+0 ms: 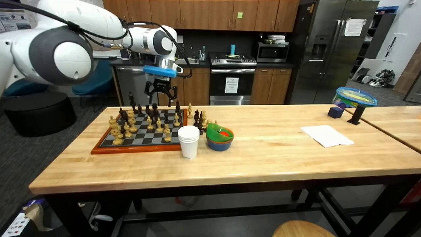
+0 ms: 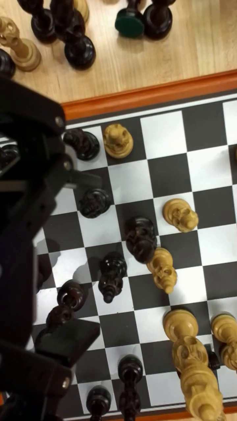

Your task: Remove one black piece from the chess board

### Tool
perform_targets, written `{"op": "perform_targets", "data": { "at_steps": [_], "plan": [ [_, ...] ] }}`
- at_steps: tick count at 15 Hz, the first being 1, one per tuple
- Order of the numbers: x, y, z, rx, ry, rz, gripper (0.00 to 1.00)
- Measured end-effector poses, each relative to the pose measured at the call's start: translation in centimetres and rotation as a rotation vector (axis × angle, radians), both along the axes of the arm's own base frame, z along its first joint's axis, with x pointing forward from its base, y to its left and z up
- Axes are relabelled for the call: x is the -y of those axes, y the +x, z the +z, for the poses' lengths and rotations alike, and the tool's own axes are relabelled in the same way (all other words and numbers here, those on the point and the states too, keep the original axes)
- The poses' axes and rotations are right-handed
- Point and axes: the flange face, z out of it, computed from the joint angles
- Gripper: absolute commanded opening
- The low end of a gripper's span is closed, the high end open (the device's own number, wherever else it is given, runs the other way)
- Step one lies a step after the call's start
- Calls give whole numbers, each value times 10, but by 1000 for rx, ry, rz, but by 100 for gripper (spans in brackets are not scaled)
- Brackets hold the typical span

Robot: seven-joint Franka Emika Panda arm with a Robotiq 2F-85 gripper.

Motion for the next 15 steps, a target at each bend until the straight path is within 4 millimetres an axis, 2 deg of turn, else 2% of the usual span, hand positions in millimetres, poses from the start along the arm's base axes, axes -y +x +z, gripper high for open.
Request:
{"op": "perform_targets", "data": {
  "at_steps": [3, 4, 5, 7, 8, 15],
  "plan": [
    [5, 6, -10, -15, 13, -5, 100],
    [6, 7, -14, -22, 16, -6, 94],
    [8, 8, -17, -29, 19, -7, 73],
    [9, 10, -24, -40, 25, -8, 69],
    [10, 11, -27, -44, 28, -8, 63],
    [13, 14, -32, -49, 31, -10, 8]
  ]
}}
